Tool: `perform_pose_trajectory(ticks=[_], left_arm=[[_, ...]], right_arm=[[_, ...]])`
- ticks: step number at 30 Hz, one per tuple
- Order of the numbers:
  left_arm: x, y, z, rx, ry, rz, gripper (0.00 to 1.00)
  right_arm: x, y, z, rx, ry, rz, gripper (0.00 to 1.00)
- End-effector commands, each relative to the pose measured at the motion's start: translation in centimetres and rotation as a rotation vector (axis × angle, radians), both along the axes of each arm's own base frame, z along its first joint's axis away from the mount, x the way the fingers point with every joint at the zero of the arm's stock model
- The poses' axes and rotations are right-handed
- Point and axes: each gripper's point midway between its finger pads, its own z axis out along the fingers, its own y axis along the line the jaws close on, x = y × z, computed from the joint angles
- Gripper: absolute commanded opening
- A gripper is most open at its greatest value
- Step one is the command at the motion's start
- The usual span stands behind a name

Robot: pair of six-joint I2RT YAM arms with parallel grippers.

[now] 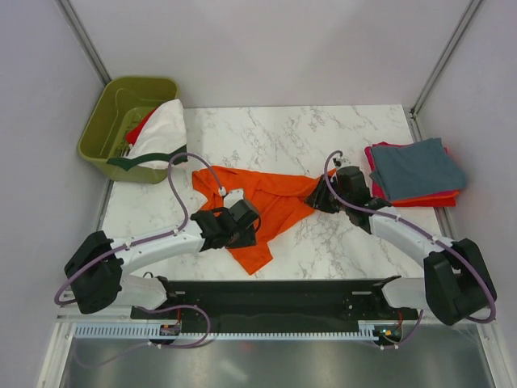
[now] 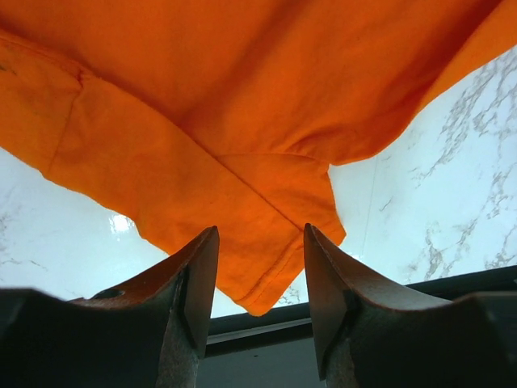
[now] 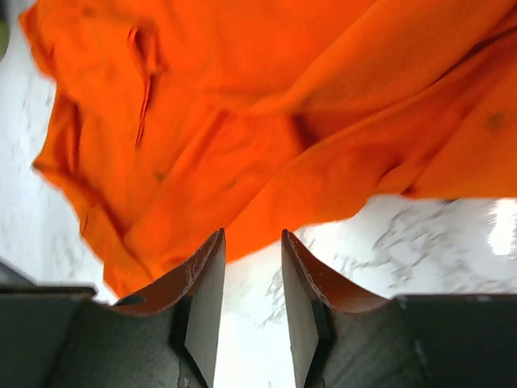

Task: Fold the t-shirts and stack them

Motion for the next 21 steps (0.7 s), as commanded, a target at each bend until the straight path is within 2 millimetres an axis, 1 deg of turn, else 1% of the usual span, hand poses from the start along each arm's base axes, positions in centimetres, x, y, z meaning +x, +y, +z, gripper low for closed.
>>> perform_pose_trajectory(ticks=[1,3,4,6,7,9,10,11,12,13,14,15,16,17,18,19,20,21], left_arm=[[-0.1,-0.7,0.1,-0.004,0.000,-0.005,0.53],[-0.2,-1.0,-0.2,-0.011,0.002,-0.011,0.54],[-0.3,-0.9,-0.5,-0.005,0.007,-0.013,0.54],[-0.3,-1.0,-1.0,0.004,0.015,-0.014,0.55],[-0.2,-0.8,-1.3,0.013,0.015,-0.007,0.56],[0.0,-0.5,-1.6,0.021,0.009,0.009,0.58],[0.1,-0.3,-1.9,0.019,0.007,0.012,0.59],[0.1,-0.1,-2.0,0.015,0.010,0.019,0.59],[0.5,0.3,-2.0,0.009,0.006,0.035,0.60],[0.6,0.7,-2.3,0.007,0.011,0.041,0.60],[1.0,1.3,-2.5,0.011,0.012,0.058,0.61],[1.1,1.8,-2.7,0.015,0.015,0.067,0.62],[1.1,2.3,-3.1,0.021,0.024,0.075,0.63],[1.7,3.0,-3.4,0.025,0.026,0.092,0.63],[2.0,3.4,-3.6,0.026,0.031,0.103,0.64],[1.8,3.9,-4.3,0.032,0.057,0.107,0.64],[2.5,4.5,-4.5,0.031,0.061,0.127,0.64],[2.5,4.9,-4.8,0.030,0.071,0.133,0.64]], right_arm=[[-3.2,3.9,1.9,0.143,-0.042,0.195,0.41],[-4.7,4.9,1.5,0.167,-0.024,0.238,0.41],[-5.5,5.9,1.7,0.175,-0.027,0.277,0.41],[-6.6,7.2,1.5,0.184,-0.017,0.316,0.43],[-7.4,8.2,1.1,0.179,-0.007,0.349,0.43],[-8.0,9.3,1.0,0.183,0.004,0.371,0.45],[-8.7,10.1,0.3,0.176,0.027,0.394,0.45],[-8.8,10.4,0.0,0.168,0.034,0.393,0.47],[-9.0,10.8,-0.2,0.166,0.040,0.399,0.51],[-9.4,11.2,-1.0,0.154,0.064,0.404,0.56],[-9.3,11.2,-1.4,0.141,0.070,0.390,0.63],[-9.4,11.2,-2.0,0.135,0.084,0.381,0.65],[-9.5,11.3,-3.0,0.125,0.114,0.376,0.65],[-9.3,11.5,-3.2,0.129,0.112,0.370,0.65],[-9.2,11.5,-4.1,0.117,0.131,0.364,0.65],[-9.0,11.6,-4.4,0.116,0.132,0.357,0.65],[-8.8,11.7,-4.7,0.107,0.139,0.348,0.65],[-8.3,11.7,-5.3,0.092,0.146,0.336,0.65]])
